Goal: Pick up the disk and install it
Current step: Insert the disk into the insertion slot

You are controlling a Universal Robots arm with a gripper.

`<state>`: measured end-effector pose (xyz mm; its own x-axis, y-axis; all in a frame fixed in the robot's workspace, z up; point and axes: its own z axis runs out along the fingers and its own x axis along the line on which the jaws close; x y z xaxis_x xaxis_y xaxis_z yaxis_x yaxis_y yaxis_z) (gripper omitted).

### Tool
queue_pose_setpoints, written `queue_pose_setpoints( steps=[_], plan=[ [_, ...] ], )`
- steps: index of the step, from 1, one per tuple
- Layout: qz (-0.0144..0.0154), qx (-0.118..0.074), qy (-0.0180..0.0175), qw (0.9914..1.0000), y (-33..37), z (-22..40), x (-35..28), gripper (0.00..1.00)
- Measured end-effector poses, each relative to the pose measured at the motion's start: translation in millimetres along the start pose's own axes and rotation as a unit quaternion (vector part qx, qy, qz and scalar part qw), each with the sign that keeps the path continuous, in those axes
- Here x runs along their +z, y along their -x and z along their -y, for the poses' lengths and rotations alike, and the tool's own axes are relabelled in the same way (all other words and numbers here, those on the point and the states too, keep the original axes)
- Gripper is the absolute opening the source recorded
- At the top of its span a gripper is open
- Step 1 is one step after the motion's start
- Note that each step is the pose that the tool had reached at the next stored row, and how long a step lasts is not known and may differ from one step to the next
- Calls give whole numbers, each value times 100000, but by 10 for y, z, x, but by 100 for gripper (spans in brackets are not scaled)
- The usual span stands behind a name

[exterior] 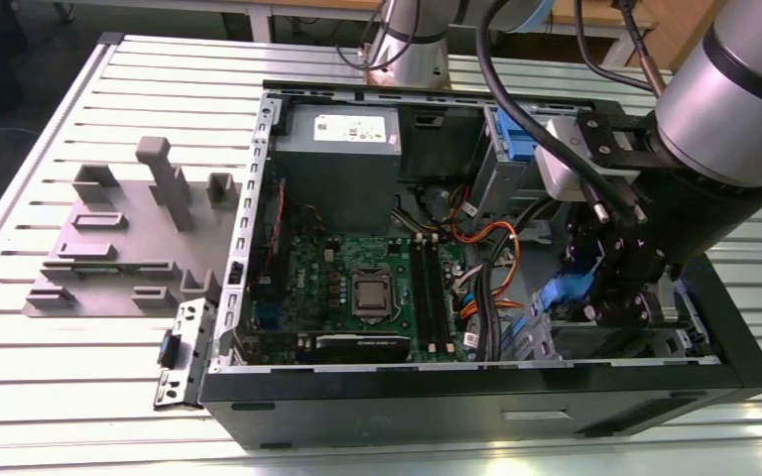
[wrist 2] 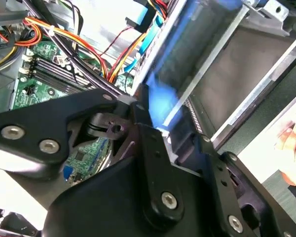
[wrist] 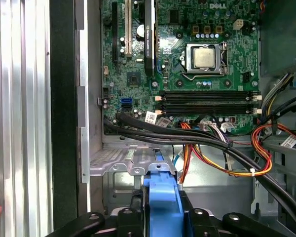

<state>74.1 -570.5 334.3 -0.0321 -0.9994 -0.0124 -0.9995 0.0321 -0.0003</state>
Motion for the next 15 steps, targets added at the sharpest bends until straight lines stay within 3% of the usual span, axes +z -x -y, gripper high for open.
queue_pose_setpoints(
  steps=[1, 9, 15],
  plan=[
    [0, -4, 3, 100000, 0, 0, 1, 44],
    [-1, -3, 3, 100000, 0, 0, 6, 42],
    [3, -3, 1, 100000, 0, 0, -6, 13]
  ],
)
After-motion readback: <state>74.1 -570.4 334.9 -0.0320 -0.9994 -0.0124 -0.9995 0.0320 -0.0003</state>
